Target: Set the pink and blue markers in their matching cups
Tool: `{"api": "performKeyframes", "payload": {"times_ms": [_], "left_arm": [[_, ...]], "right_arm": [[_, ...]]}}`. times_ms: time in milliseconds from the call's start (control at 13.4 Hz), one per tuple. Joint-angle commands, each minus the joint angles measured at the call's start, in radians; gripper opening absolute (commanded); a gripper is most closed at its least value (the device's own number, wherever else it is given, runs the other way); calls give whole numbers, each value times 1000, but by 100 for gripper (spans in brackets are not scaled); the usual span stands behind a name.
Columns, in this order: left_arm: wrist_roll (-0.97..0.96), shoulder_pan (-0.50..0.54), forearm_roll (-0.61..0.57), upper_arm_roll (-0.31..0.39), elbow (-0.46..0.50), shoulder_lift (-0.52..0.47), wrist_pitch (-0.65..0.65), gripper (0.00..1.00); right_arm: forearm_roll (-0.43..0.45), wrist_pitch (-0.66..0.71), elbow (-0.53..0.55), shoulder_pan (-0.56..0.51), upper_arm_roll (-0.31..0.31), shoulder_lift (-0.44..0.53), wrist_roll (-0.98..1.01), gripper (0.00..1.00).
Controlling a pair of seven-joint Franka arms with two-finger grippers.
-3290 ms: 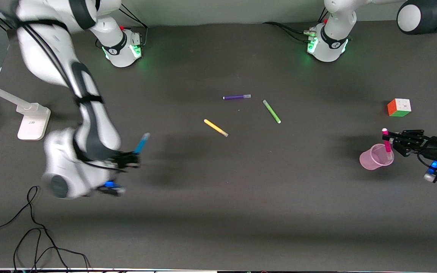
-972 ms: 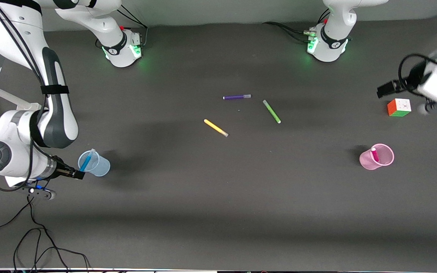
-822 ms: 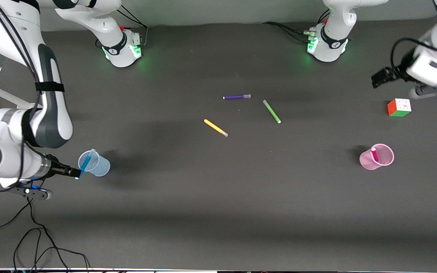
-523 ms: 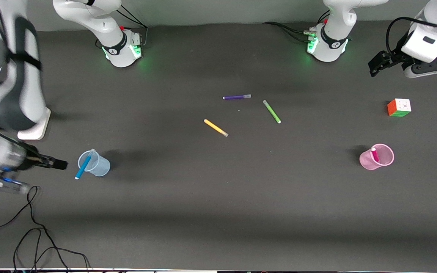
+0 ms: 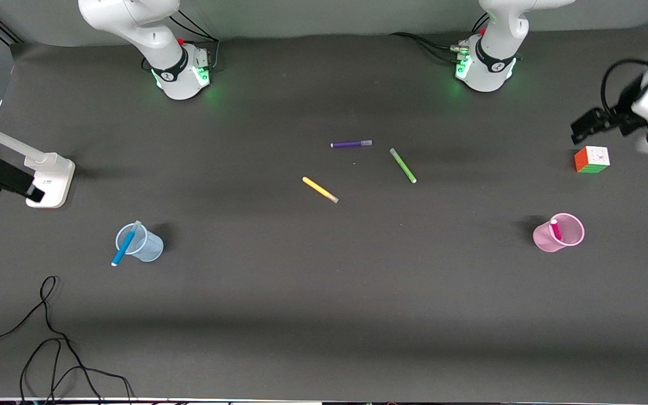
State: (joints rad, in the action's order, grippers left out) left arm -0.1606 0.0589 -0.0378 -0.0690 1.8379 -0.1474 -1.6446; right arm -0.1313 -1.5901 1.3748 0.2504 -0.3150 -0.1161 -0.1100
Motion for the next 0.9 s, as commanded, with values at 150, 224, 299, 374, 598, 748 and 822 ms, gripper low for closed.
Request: {"api": "performKeyframes", "payload": {"times_ms": [150,224,299,374,598,748,822], "left_arm": [[15,-5,-42,-11,-213,132,114,100],[15,-7,-42,-12,-213,132,112,100],[15,-7,-42,-12,-212,131,117,100],[15,-8,-42,-14,-212,127,118,100],[22,-10,-33,-18,-203,111,118,100],[26,-16,-33,-18,-187,92,109,99],[26,-16,-33,-18,-187,92,109,100]], "right_arm": [[33,21,-7,35,1,-25,-8,100],[35,22,-7,36,1,-25,-8,100],[36,25,-7,36,1,-27,-8,100],[36,25,-7,36,1,-28,-7,100],[36,25,-5,36,1,-33,-7,100],[36,25,-2,38,2,-33,-7,100],[36,25,-2,41,2,-33,-5,100]]}}
